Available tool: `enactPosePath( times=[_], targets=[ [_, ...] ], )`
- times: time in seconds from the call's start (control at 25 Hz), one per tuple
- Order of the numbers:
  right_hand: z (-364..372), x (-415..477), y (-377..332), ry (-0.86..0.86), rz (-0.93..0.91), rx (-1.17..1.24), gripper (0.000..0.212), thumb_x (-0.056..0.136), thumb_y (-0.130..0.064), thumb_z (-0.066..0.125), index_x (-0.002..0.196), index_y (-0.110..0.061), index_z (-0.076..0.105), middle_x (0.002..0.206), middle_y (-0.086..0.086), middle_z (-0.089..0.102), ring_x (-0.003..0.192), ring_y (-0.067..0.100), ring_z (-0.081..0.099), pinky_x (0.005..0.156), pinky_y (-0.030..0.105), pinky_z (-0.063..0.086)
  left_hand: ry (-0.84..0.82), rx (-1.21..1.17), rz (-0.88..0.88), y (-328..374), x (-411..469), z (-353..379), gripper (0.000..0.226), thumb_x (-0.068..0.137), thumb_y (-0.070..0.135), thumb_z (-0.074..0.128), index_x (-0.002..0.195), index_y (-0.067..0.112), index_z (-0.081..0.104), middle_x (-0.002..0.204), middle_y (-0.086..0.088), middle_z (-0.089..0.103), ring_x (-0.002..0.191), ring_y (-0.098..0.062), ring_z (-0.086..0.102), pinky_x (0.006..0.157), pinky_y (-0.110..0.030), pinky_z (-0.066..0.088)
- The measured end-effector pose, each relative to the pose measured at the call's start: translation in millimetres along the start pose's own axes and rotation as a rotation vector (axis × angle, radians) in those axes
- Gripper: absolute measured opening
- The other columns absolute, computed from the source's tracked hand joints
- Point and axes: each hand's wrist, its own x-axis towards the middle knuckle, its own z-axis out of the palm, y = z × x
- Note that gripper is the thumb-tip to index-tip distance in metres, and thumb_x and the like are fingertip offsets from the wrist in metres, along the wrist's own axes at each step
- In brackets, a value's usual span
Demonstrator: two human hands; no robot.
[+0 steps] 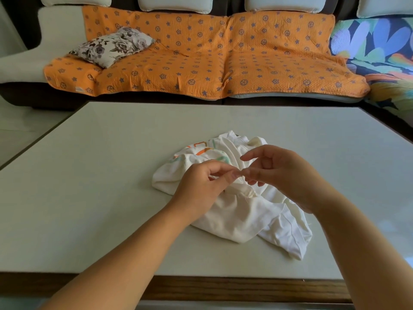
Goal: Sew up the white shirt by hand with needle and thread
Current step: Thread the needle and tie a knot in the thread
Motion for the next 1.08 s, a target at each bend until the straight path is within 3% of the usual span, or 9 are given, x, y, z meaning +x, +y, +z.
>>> enactPosePath(
  times=[0.04, 0.16, 0.28, 0.36, 0.64, 0.76, 0.84, 0.96, 1.08],
  targets=[
    [1.1, -0.3, -1.0, 0.043, -0.005, 0.067, 0.012, 0.092, -0.020, 0.063, 0.099, -0.012, 0.069, 0.071, 0.003, 0.071, 0.068, 0.013, 0.065, 0.067, 0.026, 0.049, 0.021, -0.044, -0.016, 1.0, -0.9, 0.5, 0.010, 0.083, 0.037, 0.071, 0.086, 0.029, 0.076, 0.091, 0.007, 0.075, 0.091, -0.010, 0.068, 0.084, -0.019, 0.049],
    [-3.0, -1.9, -1.8, 0.145, 0.042, 0.261, 0.034, 0.102, -0.026, 0.045, 0.096, -0.008, 0.073, 0.083, 0.011, 0.074, 0.078, 0.021, 0.068, 0.073, 0.032, 0.051, 0.086, -0.229, -0.072, 4.1, -3.9, 0.4, 0.010, 0.083, 0.030, 0.070, 0.088, 0.023, 0.075, 0.083, 0.011, 0.076, 0.087, 0.001, 0.068, 0.080, -0.011, 0.048],
    [-1.9, -6.0, -2.1, 0.093, 0.054, 0.154, 0.028, 0.096, -0.007, 0.050, 0.094, -0.015, 0.077, 0.094, 0.007, 0.075, 0.088, 0.019, 0.070, 0.079, 0.031, 0.052, 0.120, -0.337, -0.128, 8.5, -6.6, 1.0, 0.011, 0.090, 0.018, 0.065, 0.094, 0.014, 0.073, 0.075, 0.013, 0.074, 0.076, 0.008, 0.066, 0.066, -0.004, 0.044],
    [4.6, -8.6, -3.2, 0.064, 0.022, 0.106, 0.020, 0.091, -0.007, 0.062, 0.094, -0.019, 0.078, 0.094, 0.003, 0.076, 0.089, 0.015, 0.070, 0.077, 0.024, 0.053, 0.124, -0.369, -0.151, 11.0, -8.1, 0.1, 0.010, 0.091, 0.018, 0.064, 0.093, 0.017, 0.073, 0.074, 0.013, 0.073, 0.075, 0.008, 0.065, 0.063, -0.004, 0.044],
    [23.2, -9.9, -3.2, 0.154, -0.055, 0.252, 0.010, 0.084, -0.018, 0.071, 0.086, -0.010, 0.076, 0.086, 0.009, 0.075, 0.078, 0.013, 0.067, 0.068, 0.022, 0.050, 0.056, -0.430, -0.196, 15.8, -15.3, 1.9, 0.012, 0.092, 0.022, 0.062, 0.089, 0.022, 0.073, 0.081, 0.009, 0.074, 0.083, 0.001, 0.067, 0.073, -0.017, 0.046],
    [26.2, -10.1, -3.7, 0.209, -0.069, 0.252, 0.008, 0.088, -0.019, 0.068, 0.082, -0.015, 0.072, 0.084, 0.010, 0.071, 0.072, 0.012, 0.061, 0.067, 0.026, 0.046, -0.095, -0.572, -0.261, 17.6, -17.4, 1.0, 0.017, 0.093, 0.033, 0.059, 0.096, 0.020, 0.071, 0.098, -0.001, 0.075, 0.096, -0.011, 0.069, 0.079, -0.027, 0.045],
    [25.7, -10.5, -6.0, 0.220, -0.092, 0.262, 0.012, 0.092, -0.014, 0.064, 0.080, -0.016, 0.068, 0.085, 0.007, 0.072, 0.067, 0.009, 0.055, 0.065, 0.025, 0.043, -0.229, -0.665, -0.317, 19.0, -18.7, -1.0, 0.032, 0.090, 0.045, 0.059, 0.106, 0.019, 0.067, 0.097, -0.006, 0.074, 0.097, -0.017, 0.069, 0.079, -0.030, 0.045],
    [25.1, -11.5, -8.8, 0.198, -0.115, 0.291, 0.014, 0.096, -0.011, 0.058, 0.082, -0.013, 0.061, 0.088, 0.002, 0.075, 0.062, 0.010, 0.052, 0.058, 0.020, 0.042, -0.274, -0.643, -0.309, 17.0, -19.5, -0.1, 0.037, 0.087, 0.044, 0.060, 0.111, 0.017, 0.066, 0.073, 0.000, 0.066, 0.081, -0.016, 0.068, 0.071, -0.026, 0.047],
    [24.0, -11.5, -8.7, 0.176, -0.100, 0.362, 0.013, 0.098, -0.013, 0.054, 0.086, -0.009, 0.055, 0.090, 0.010, 0.076, 0.058, 0.015, 0.048, 0.053, 0.021, 0.040, -0.199, -0.531, -0.254, 14.3, -20.3, 3.2, 0.019, 0.092, 0.026, 0.062, 0.103, 0.014, 0.072, 0.058, 0.005, 0.045, 0.058, -0.008, 0.050, 0.060, -0.019, 0.047]
  ],
)
